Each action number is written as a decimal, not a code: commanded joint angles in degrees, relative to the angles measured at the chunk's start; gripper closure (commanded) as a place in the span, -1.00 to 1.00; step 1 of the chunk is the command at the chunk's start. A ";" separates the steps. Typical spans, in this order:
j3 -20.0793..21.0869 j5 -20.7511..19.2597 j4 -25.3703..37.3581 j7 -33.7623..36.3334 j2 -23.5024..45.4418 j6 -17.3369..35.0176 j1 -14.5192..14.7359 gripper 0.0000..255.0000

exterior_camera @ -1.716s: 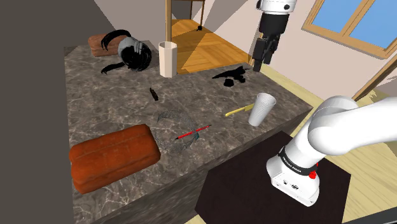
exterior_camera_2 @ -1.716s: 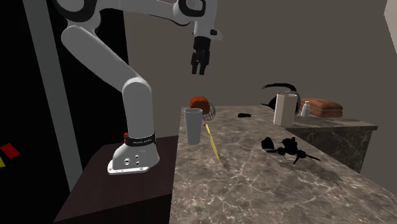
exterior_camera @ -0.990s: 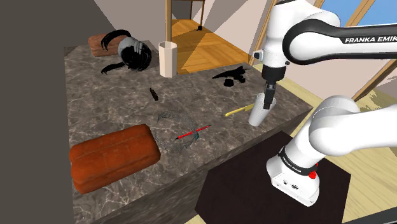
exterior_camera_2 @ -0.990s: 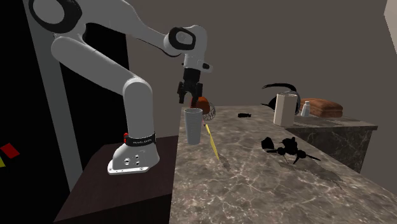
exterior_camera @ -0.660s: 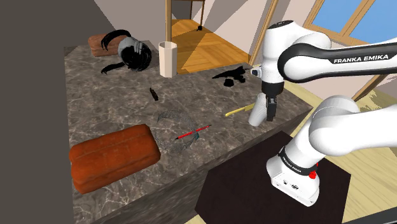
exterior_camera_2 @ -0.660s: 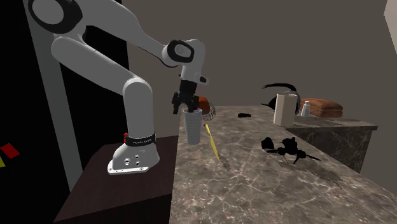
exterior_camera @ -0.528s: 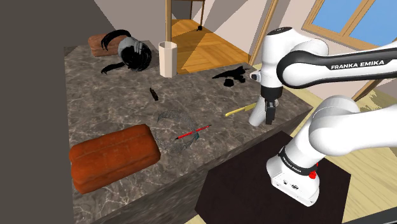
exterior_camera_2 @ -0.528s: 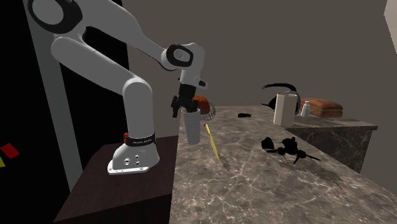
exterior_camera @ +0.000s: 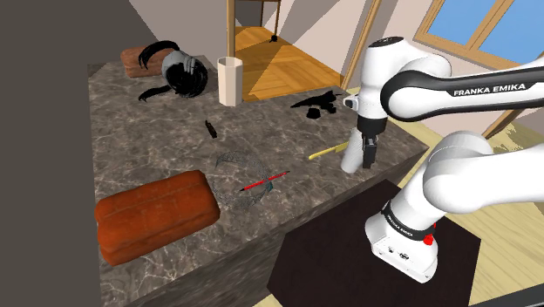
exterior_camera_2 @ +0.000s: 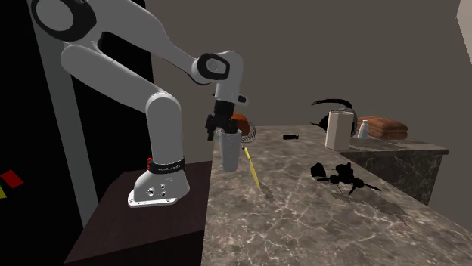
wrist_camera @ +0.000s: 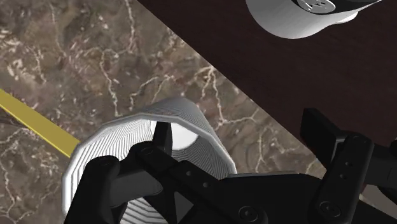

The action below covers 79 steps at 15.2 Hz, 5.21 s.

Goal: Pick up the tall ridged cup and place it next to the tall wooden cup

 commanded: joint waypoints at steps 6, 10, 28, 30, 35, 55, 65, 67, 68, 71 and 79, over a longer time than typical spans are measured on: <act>-0.11 -0.99 0.50 -1.42 -18.23 -2.96 -1.67 1.00; 1.31 0.71 -0.04 -0.17 -21.79 -5.58 -0.33 1.00; 2.24 2.01 11.95 -0.95 -14.65 -11.86 0.36 1.00; 2.33 2.11 13.67 -1.06 -14.16 -13.08 0.43 1.00; 2.59 2.36 18.04 -1.41 -12.77 -16.04 0.51 1.00; 3.31 2.88 36.85 -2.75 -5.39 -27.40 0.70 1.00; 4.05 3.68 45.83 -1.70 5.40 -25.72 1.08 1.00; 4.37 4.00 48.03 -1.11 9.67 -23.70 1.17 1.00; 4.53 4.14 49.24 -0.82 11.82 -22.79 1.21 1.00; 5.01 4.50 53.32 -0.04 18.32 -20.44 1.29 1.00; 6.26 4.89 67.63 1.75 36.03 -17.22 1.45 1.00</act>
